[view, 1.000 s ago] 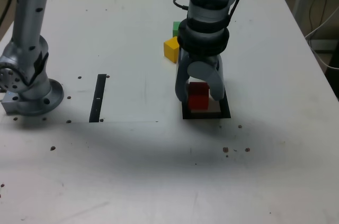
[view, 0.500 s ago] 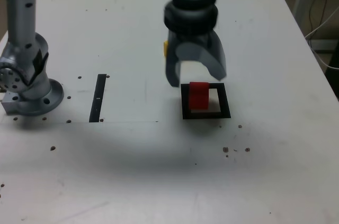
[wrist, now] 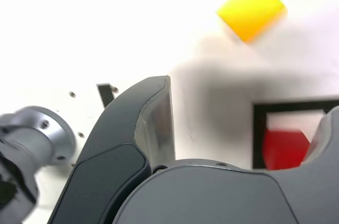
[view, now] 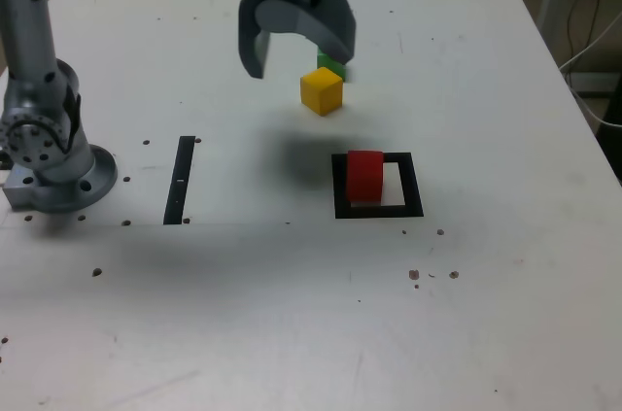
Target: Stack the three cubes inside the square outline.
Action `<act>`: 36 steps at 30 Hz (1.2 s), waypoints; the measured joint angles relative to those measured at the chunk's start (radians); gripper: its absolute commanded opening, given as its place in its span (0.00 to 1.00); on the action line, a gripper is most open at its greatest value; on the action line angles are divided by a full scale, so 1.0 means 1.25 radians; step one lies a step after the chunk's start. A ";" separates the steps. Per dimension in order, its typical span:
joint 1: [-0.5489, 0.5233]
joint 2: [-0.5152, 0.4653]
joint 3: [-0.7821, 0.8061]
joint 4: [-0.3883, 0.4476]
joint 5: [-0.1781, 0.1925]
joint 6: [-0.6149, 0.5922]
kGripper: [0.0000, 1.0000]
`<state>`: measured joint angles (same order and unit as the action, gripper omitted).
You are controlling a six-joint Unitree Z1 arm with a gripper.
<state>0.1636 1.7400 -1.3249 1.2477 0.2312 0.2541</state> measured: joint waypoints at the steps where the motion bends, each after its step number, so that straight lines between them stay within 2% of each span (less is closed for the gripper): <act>1: 0.006 0.000 0.000 -0.009 0.012 0.010 0.99; 4: 0.013 0.000 0.002 -0.033 0.047 0.036 1.00; 7: 0.015 0.000 0.010 -0.035 0.066 0.059 1.00; 18: 0.042 0.053 0.036 -0.038 0.074 0.286 1.00; 23: 0.047 0.080 0.043 -0.062 0.090 0.407 0.99; 29: 0.064 0.121 0.060 -0.125 0.098 0.415 0.99; 36: 0.064 0.148 0.060 -0.166 0.086 0.417 0.94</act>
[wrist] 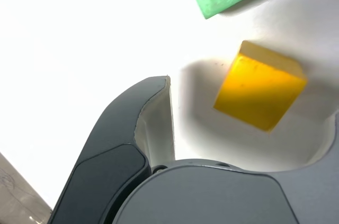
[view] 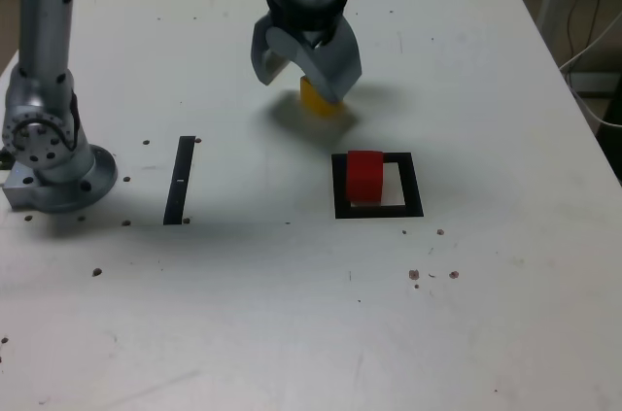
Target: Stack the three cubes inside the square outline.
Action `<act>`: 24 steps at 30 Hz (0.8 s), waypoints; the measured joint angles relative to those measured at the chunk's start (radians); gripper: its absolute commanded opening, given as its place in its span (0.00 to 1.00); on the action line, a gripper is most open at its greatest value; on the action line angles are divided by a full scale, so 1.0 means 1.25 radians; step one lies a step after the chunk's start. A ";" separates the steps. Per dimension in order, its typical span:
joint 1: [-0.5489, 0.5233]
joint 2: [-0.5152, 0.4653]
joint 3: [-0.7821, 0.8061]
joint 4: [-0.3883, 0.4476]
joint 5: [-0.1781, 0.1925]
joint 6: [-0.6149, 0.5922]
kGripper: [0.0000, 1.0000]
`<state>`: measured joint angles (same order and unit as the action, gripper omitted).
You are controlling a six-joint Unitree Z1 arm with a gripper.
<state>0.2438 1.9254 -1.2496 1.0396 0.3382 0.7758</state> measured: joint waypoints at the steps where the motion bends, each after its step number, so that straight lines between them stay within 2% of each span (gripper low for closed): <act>1: 0.000 0.003 0.000 -0.005 -0.005 0.000 0.93; 6: 0.000 0.022 0.000 -0.020 -0.032 0.000 0.88; 24: 0.015 0.046 0.005 -0.070 -0.069 0.029 0.75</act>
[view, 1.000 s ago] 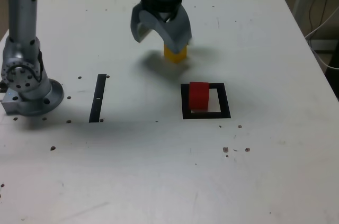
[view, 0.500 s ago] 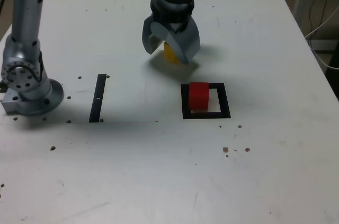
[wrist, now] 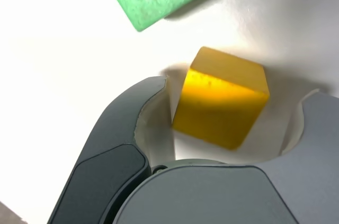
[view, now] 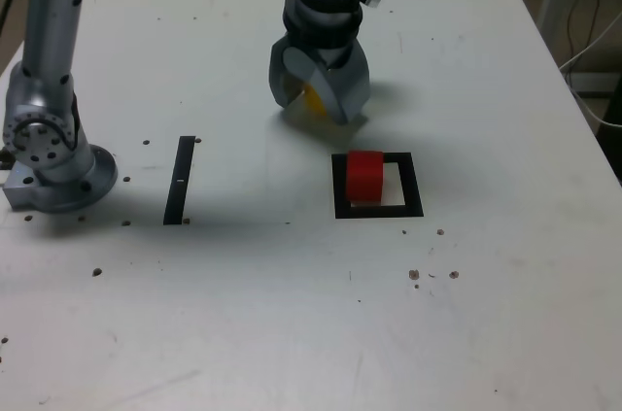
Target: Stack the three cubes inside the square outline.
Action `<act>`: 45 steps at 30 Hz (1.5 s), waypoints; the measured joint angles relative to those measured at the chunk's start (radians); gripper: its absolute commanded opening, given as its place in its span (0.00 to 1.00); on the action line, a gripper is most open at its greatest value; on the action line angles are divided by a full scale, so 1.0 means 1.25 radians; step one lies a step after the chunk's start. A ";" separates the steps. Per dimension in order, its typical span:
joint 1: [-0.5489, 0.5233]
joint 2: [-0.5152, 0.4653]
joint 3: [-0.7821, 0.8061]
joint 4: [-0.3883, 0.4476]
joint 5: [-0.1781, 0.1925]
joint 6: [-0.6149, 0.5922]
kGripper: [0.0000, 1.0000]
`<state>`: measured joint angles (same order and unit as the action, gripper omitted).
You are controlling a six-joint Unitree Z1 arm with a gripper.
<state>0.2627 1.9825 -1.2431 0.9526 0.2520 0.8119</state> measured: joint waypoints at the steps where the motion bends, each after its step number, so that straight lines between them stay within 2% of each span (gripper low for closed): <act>1: 0.002 0.001 0.001 -0.004 0.000 0.000 0.74; 9: 0.012 0.001 0.003 -0.016 0.000 -0.017 0.58; 18: 0.017 0.002 -0.003 -0.027 -0.016 -0.037 0.28; 22: 0.017 0.002 -0.006 -0.024 -0.031 -0.038 0.25; 29: 0.011 -0.004 -0.011 -0.016 -0.042 -0.059 0.24; 31: -0.009 -0.024 -0.026 0.007 -0.044 -0.104 0.24; 37: -0.121 -0.095 -0.125 0.157 -0.049 -0.270 0.24; 40: -0.165 -0.098 -0.171 0.229 -0.074 -0.353 0.25; 43: -0.199 -0.106 -0.202 0.270 -0.109 -0.414 0.25; 45: -0.229 -0.111 -0.214 0.286 -0.119 -0.466 0.25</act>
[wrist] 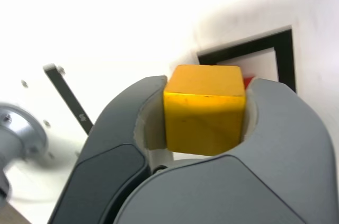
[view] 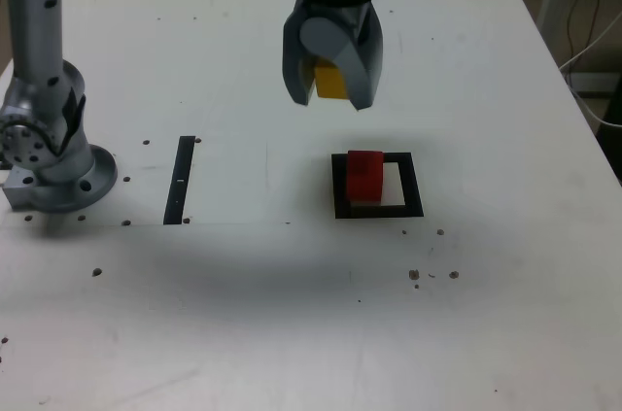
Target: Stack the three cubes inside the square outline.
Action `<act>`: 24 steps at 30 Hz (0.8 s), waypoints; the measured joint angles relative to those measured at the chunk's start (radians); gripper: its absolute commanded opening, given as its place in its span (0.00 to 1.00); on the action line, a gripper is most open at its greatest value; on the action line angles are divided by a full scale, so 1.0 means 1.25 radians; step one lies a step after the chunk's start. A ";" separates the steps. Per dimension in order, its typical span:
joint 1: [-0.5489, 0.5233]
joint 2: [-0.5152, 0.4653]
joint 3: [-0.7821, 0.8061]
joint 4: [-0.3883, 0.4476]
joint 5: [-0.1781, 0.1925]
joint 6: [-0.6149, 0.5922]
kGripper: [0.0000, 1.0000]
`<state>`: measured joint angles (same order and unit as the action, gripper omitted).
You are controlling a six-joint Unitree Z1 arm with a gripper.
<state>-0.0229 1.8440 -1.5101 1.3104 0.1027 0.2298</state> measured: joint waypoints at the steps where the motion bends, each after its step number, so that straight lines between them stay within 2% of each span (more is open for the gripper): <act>1: -0.016 -0.002 -0.001 0.004 -0.003 -0.026 0.25; 5: -0.091 -0.004 0.001 0.006 -0.013 -0.134 0.25; 8: -0.147 -0.004 0.003 -0.017 -0.018 -0.220 0.25; 12: -0.165 0.009 0.000 -0.035 -0.016 -0.326 0.25; 24: -0.167 0.075 -0.014 -0.043 0.001 -0.334 0.26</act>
<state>-0.2316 1.9371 -1.5280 1.2564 0.1042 -0.1872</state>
